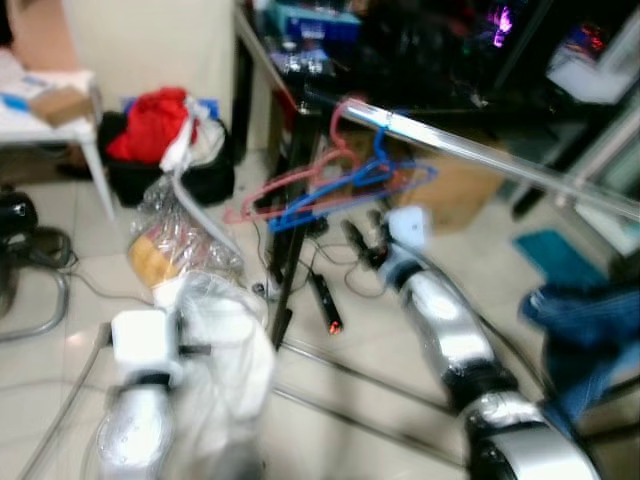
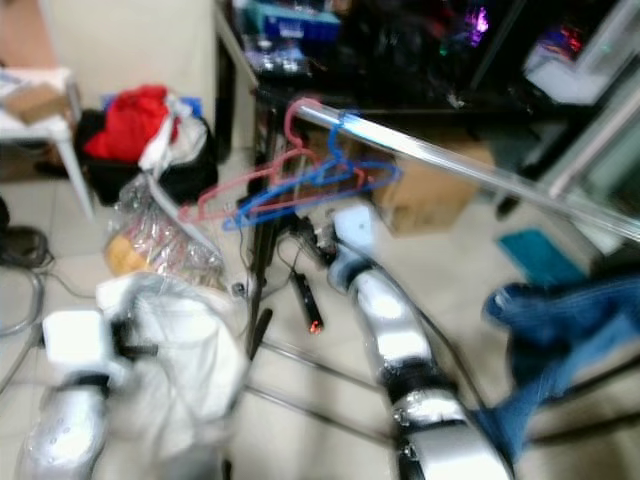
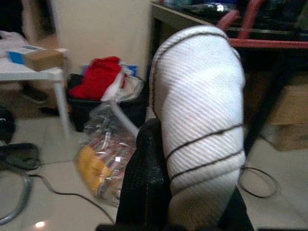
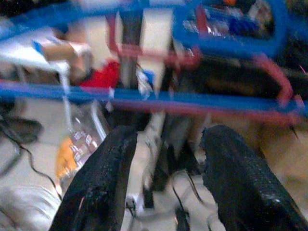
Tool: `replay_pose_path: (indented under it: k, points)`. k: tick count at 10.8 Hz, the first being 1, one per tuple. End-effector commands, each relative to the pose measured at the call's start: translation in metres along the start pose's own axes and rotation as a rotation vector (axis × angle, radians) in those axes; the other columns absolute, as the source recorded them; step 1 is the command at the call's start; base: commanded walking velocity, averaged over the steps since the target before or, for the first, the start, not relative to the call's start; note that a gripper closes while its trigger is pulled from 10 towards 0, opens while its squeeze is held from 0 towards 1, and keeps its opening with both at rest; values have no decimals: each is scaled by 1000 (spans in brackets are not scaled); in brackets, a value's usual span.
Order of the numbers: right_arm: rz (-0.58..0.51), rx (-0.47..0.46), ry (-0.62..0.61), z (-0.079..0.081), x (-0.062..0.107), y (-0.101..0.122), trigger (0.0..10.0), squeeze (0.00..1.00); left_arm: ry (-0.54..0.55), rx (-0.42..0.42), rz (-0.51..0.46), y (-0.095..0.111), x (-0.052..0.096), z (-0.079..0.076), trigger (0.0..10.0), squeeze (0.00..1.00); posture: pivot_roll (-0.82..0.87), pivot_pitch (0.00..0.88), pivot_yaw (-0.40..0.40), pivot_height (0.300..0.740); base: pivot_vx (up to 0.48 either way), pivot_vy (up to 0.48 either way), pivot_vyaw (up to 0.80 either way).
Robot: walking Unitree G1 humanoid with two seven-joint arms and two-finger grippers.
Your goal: Hang hanger
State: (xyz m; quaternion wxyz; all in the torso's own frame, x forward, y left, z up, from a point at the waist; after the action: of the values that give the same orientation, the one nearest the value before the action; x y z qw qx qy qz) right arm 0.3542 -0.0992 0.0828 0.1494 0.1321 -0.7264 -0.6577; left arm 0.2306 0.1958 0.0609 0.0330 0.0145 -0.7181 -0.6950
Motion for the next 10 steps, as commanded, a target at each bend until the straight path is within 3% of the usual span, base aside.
replay_pose_path:
  k: [1, 4, 5, 7, 8, 9, 10]
  points:
    - [-14, -7, -1, 1, -2, 4, 10000, 0, -13, -15, -67, 15, -5, 0, 10000, 0, 383, 58, -162, 740, 0, 0, 0]
    - [-26, -14, 11, 4, -4, 7, 10000, 0, -18, -24, -65, 15, -6, 0, 10000, 0, 383, 60, -162, 740, 0, 0, 0]
    - [-105, -7, 54, 10, -6, 22, 10000, 0, -24, -32, -63, 15, -6, -1, 10000, 0, 386, 60, -162, 740, 0, 0, 0]
    - [-296, 11, 6, 5, -6, 60, 10000, 0, -37, -46, -56, 14, -5, -1, 10000, 0, 389, 61, -162, 740, 0, 0, 0]
    - [-415, 24, 1, 6, -5, 90, 10000, 0, -63, -84, -37, 9, -4, -3, 10000, 0, 388, 62, -162, 740, 0, 0, 0]
    - [-431, 9, 37, 11, -4, 95, 10000, 0, -71, -91, -32, 8, -3, -5, 10000, 0, 384, 64, -161, 740, 0, 0, 0]
    - [-426, -46, 173, 31, -3, 94, 10000, 0, -95, -102, -27, 6, -3, -9, 10000, 0, 378, 66, -162, 740, 0, 0, 0]
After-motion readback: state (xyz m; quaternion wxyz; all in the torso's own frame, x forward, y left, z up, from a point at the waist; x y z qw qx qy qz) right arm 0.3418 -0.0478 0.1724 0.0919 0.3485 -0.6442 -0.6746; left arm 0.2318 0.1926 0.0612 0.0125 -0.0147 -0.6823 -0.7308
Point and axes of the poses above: a point about 5 cm out from each wrist's last joint towards the gripper, its own x axis pointing back from the gripper into the wrist, its own y axis along the axis of the wrist's last joint, z = x × y, the point moved 2 cm from there along -x, pointing out of the wrist towards the gripper, and after that the axes turned 7 degrees about x, right-handed, at the moved point
